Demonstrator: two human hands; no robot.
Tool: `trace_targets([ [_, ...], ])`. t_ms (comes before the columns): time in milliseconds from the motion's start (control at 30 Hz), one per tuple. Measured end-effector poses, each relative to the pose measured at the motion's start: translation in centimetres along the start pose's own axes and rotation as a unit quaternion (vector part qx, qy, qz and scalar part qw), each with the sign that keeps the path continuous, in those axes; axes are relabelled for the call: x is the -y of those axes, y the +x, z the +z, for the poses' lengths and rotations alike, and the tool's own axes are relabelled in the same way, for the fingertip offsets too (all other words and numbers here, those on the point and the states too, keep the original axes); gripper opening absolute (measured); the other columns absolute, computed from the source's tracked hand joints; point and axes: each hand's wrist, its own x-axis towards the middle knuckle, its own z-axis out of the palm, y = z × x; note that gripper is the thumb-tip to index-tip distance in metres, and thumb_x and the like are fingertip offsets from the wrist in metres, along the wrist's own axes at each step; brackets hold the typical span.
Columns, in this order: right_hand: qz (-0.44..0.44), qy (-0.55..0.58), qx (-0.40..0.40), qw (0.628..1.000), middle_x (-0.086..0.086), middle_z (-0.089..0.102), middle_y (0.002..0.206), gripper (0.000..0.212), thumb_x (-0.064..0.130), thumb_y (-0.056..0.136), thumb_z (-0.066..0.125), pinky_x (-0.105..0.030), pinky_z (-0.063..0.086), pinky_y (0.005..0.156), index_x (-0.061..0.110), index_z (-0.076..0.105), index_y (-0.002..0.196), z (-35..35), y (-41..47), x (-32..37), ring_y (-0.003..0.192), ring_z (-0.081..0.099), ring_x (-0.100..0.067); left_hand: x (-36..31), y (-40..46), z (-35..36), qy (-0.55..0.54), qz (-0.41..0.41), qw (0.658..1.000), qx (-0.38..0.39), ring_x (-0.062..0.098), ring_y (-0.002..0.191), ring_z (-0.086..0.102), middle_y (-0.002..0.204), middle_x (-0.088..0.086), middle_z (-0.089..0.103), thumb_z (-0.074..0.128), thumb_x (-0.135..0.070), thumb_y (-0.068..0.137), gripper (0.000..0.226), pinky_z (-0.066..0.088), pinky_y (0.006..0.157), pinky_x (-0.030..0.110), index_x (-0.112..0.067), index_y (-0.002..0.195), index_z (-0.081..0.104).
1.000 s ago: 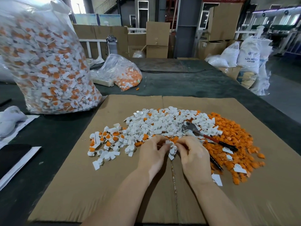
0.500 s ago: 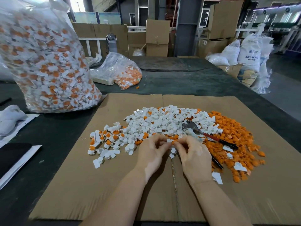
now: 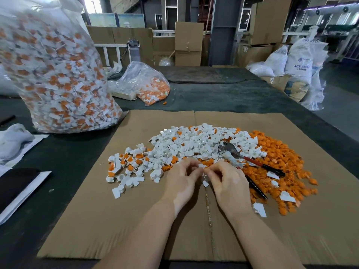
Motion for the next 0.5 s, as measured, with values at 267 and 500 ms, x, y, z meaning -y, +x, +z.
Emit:
trace_targets([
  [267, -0.051, 0.045, 0.016, 0.998, -0.002, 0.061, 0.081, 0.026, 0.004, 0.079, 0.071, -0.038, 0.051, 0.074, 0.008, 0.070, 0.105, -0.54, 0.15, 0.11, 0.075, 0.057, -0.017, 0.08, 0.02, -0.31, -0.044, -0.023, 0.999, -0.007, 0.016, 0.072, 0.066, 0.073, 0.000, 0.068, 0.063, -0.010, 0.087, 0.014, 0.053, 0.084, 0.046, -0.023, 0.084, 0.067],
  [500, -0.068, 0.031, -0.011, 0.997, -0.001, 0.061, 0.074, 0.006, 0.004, 0.077, 0.074, -0.037, 0.051, 0.065, 0.006, 0.069, 0.080, -0.63, 0.14, 0.15, 0.070, 0.057, -0.017, 0.11, -0.09, -0.34, -0.054, -0.031, 0.998, -0.002, 0.026, 0.078, 0.067, 0.075, 0.006, 0.069, 0.062, -0.010, 0.088, 0.011, 0.052, 0.085, 0.052, -0.019, 0.085, 0.066],
])
